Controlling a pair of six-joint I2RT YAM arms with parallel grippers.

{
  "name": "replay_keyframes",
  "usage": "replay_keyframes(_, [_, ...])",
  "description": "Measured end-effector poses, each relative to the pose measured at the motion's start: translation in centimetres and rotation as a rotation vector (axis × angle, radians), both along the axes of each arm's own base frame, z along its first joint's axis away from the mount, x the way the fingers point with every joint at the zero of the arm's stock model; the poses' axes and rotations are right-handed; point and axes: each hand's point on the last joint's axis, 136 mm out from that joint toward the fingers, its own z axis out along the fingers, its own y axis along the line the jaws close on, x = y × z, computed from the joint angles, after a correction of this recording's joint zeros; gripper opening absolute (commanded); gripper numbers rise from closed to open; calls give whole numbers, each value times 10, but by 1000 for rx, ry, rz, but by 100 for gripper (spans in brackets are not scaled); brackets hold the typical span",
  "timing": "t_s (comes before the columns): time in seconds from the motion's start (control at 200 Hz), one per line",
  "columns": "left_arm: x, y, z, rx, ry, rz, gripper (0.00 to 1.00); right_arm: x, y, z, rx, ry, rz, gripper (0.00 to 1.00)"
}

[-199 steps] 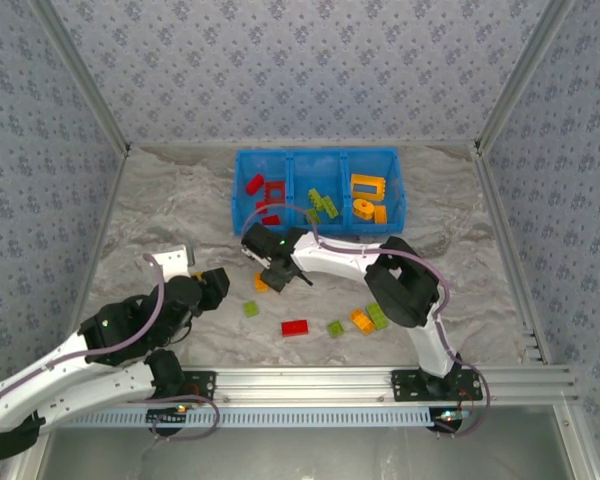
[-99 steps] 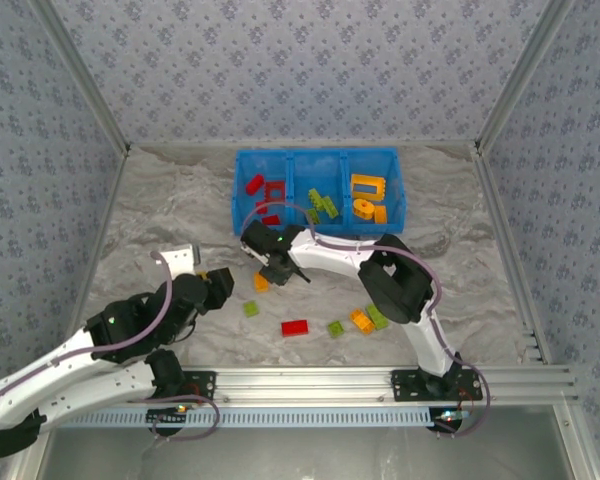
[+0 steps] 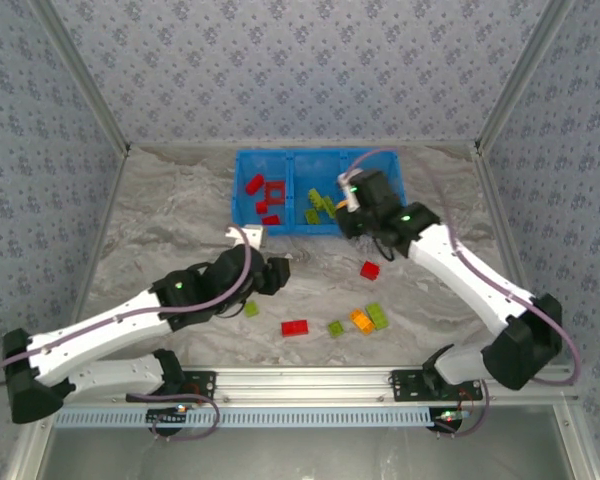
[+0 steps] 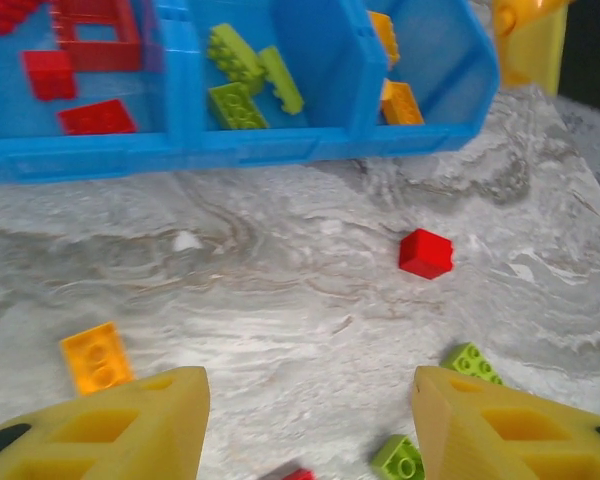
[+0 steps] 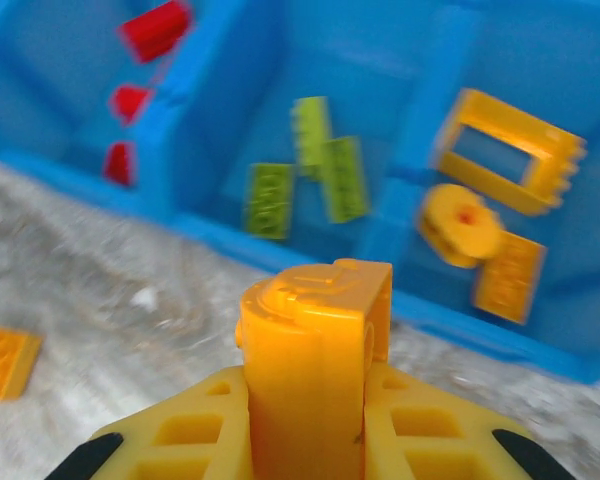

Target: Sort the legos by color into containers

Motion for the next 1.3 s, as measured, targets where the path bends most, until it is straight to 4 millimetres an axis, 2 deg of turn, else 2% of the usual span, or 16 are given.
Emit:
replay_keyframes(0.075, [4,-24,-1,-4,4,-39,56,18,-31,-9,44,32,-98,25])
replay_keyframes(0.115, [5,-36,-1,-3,5,-60,56,29,-45,-20,65,68,-145,25])
replay_keyframes(0.18, [7,-57,0,1,0,-95,56,43,-58,-40,89,129,-188,24])
replay_keyframes(0.35, [5,-100,-2,12,-10,-169,55,73,-62,-100,138,306,-227,24])
replay_keyframes(0.48, [-1,-117,-13,40,-5,-204,56,85,-57,-122,166,373,-222,25])
replay_keyframes(0.635, [-11,-131,-22,67,-1,-242,55,94,-48,-125,198,392,-204,26])
replay_keyframes(0.795, [-13,-134,-24,71,1,-249,55,96,-44,-134,215,422,-202,30])
replay_keyframes(1.059, [-12,-137,-22,72,1,-249,56,96,-44,-138,219,434,-209,51])
replay_keyframes(1.189, [-13,-136,-24,80,4,-249,57,94,-46,-124,215,408,-209,55])
replay_keyframes(1.304, [-13,-136,-27,98,9,-253,59,89,-52,-91,209,342,-220,54])
